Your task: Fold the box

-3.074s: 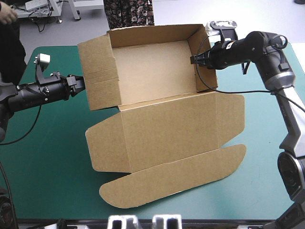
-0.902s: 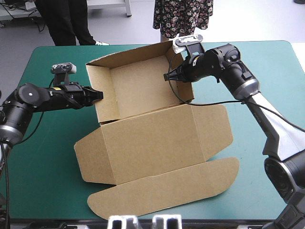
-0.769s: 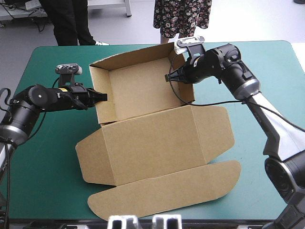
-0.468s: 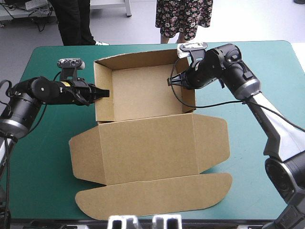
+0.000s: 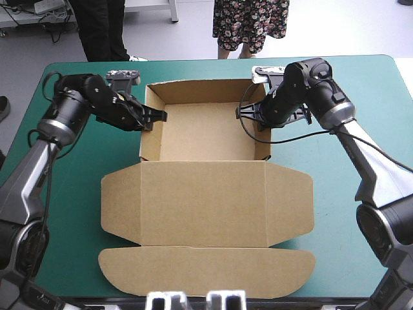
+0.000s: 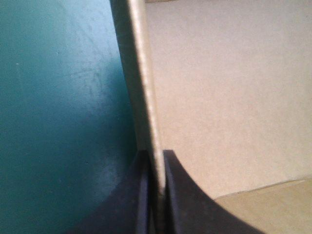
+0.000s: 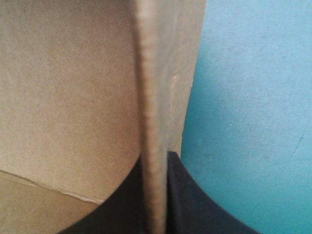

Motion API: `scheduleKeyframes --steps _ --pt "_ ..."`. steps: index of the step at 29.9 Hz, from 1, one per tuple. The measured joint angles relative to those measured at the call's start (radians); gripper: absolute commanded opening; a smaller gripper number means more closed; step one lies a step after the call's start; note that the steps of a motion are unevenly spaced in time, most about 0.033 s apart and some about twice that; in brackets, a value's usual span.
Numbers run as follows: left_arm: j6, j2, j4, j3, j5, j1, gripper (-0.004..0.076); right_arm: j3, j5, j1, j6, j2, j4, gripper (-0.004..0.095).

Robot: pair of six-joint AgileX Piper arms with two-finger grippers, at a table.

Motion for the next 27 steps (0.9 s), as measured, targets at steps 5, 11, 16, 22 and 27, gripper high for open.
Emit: scheduleKeyframes --steps 5,11,16,22,27 --pt "-0.062 0.129 0.035 0.000 -0.023 -0.055 -0.0010 0.003 0.000 -0.026 -0.032 0.077 -0.012 -0.0006" --pt "-0.077 0.199 0.040 -0.017 -0.077 -0.079 -0.0010 0.003 0.000 -0.036 -0.049 0.186 -0.033 -0.0007" --pt "-0.092 0.206 0.043 -0.026 -0.083 -0.086 -0.0010 -0.004 -0.002 -0.042 -0.055 0.230 -0.035 -0.0007" --pt "-0.096 0.237 0.051 -0.082 -0.027 -0.089 -0.0010 -0.011 0.000 -0.043 -0.073 0.238 -0.035 -0.0007" --pt "-0.097 0.261 0.054 -0.121 0.015 -0.089 0.0006 -0.036 0.001 -0.043 -0.104 0.248 -0.047 0.0052"
